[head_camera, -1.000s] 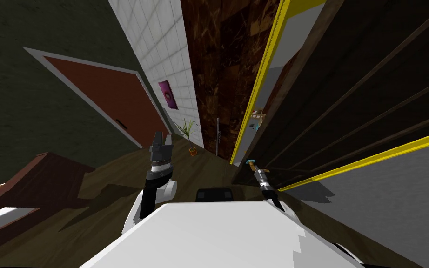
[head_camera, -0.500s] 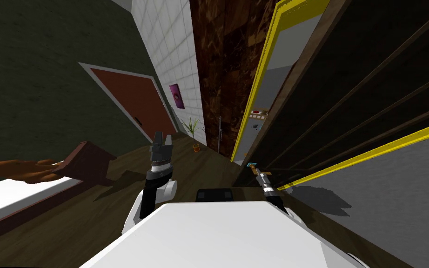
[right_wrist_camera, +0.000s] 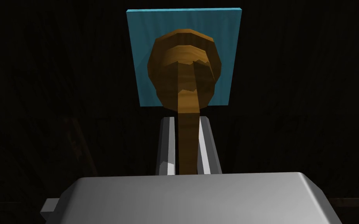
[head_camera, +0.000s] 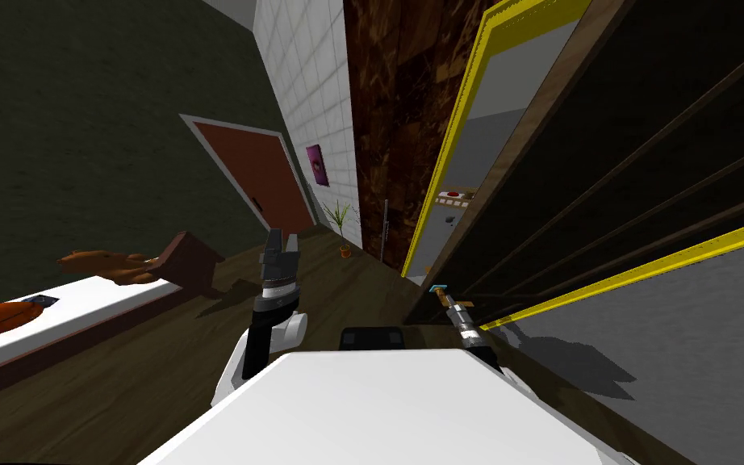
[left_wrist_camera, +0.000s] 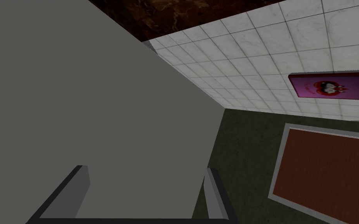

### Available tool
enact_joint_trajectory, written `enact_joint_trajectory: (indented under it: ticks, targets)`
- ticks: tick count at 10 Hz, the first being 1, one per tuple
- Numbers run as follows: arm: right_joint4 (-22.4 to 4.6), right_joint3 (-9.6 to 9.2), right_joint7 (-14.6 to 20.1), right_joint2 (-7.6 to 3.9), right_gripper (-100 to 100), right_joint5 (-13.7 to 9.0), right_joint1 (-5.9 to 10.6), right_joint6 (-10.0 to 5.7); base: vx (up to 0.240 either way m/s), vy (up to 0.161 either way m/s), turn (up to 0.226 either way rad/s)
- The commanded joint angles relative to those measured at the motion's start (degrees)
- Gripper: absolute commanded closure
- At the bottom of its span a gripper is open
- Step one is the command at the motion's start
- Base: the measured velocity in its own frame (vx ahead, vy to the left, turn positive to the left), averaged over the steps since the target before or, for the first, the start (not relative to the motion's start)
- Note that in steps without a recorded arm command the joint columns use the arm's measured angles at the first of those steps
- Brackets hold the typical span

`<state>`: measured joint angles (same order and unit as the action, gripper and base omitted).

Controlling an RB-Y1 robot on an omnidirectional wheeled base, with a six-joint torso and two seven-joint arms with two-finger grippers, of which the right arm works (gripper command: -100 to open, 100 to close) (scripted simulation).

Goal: Pull the door open

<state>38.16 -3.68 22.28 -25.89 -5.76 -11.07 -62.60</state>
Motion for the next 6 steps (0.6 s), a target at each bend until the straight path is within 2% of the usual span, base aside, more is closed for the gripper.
enact_joint_trajectory:
  ticks: [1, 2, 3, 5, 6]
  targets:
    - [-0.9, -0.43, 0.5, -0.31, 100, 0.1, -0.66, -1.82, -0.205, -0.076, 0.183]
    - [-0.9, -0.43, 0.5, -0.31, 100, 0.1, -0.66, -1.82, -0.147, -0.056, 0.052]
    - [-1.4, -0.60, 0.7, -0.57, 100, 0.1, -1.02, -2.78, -0.136, -0.041, 0.107]
    - [-2.3, -0.95, 1.3, -1.09, 100, 0.2, -1.76, -4.77, -0.170, -0.062, 0.210]
    - [-2.5, -1.04, 1.4, -1.22, 100, 0.2, -1.94, -5.25, -0.168, -0.058, 0.112]
